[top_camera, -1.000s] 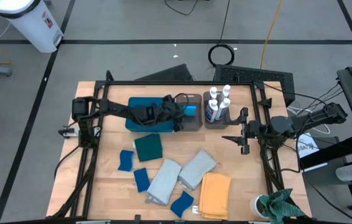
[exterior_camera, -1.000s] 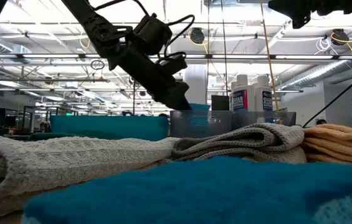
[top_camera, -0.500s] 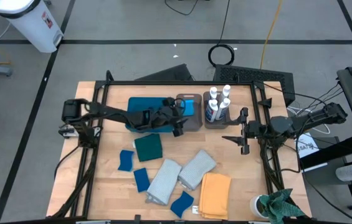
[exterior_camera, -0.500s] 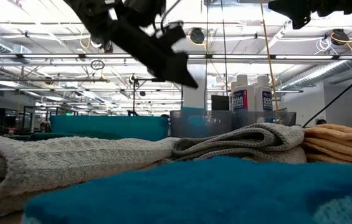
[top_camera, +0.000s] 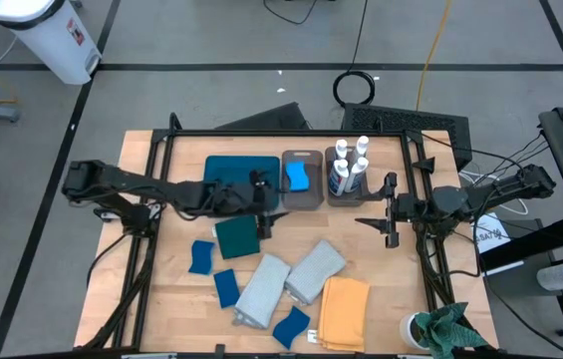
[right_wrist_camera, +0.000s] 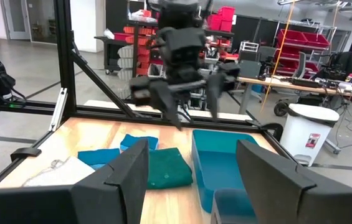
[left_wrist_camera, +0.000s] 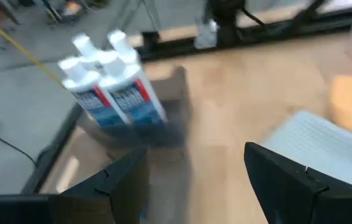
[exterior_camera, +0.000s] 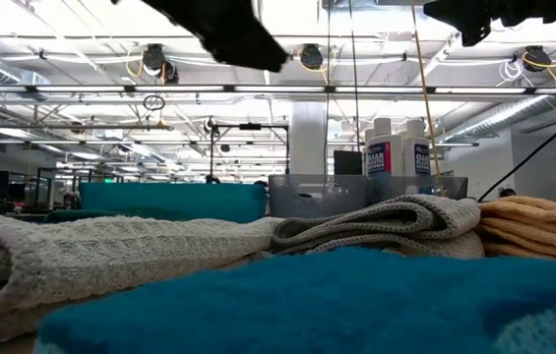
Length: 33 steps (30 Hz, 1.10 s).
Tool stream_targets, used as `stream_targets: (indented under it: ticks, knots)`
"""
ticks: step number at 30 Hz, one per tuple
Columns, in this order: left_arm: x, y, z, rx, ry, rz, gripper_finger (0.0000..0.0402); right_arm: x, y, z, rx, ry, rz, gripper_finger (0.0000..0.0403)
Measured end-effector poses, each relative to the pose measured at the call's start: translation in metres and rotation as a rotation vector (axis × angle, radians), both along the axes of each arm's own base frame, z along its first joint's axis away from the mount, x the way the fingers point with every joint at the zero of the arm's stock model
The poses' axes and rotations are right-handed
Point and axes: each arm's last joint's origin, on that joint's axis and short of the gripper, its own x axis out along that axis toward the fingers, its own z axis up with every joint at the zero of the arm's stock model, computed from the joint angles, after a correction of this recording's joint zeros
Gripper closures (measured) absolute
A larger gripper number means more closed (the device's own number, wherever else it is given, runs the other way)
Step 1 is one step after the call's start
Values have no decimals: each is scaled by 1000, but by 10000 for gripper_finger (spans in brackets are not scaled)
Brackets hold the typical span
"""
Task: Pick & Place Kitchen Items
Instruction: Put the blue sponge into the left black bin
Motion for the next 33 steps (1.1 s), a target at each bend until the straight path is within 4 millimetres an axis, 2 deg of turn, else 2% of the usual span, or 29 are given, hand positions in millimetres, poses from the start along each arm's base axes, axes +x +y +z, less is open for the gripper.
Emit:
stream_targets:
  ticks: [6, 12, 15, 18, 20, 24, 29, 33]
  knots:
    - [-30, -26, 1, -127, 168, -16, 142, 0, 0, 0, 0, 1, 0, 190]
    - [-54, -52, -18, -313, 430, 12, 140, 0, 0, 0, 14, 1, 0, 190]
    - [-72, -62, -30, -456, 607, 153, 140, 0, 0, 0, 32, 1, 1, 190]
    - [-92, -71, -44, -586, 720, 379, 140, 1, 0, 0, 33, 3, 1, 190]
    - [-105, -77, -57, -645, 752, 534, 140, 1, 0, -1, 32, 5, 1, 191]
    - [-126, -82, -85, -726, 792, 732, 140, 3, 1, -2, 29, 14, 1, 190]
    - [-146, -75, -113, -772, 859, 923, 139, 4, 1, -3, 28, 18, 1, 190]
    - [-152, -73, -125, -845, 858, 1004, 140, 4, 1, -3, 19, 18, 1, 190]
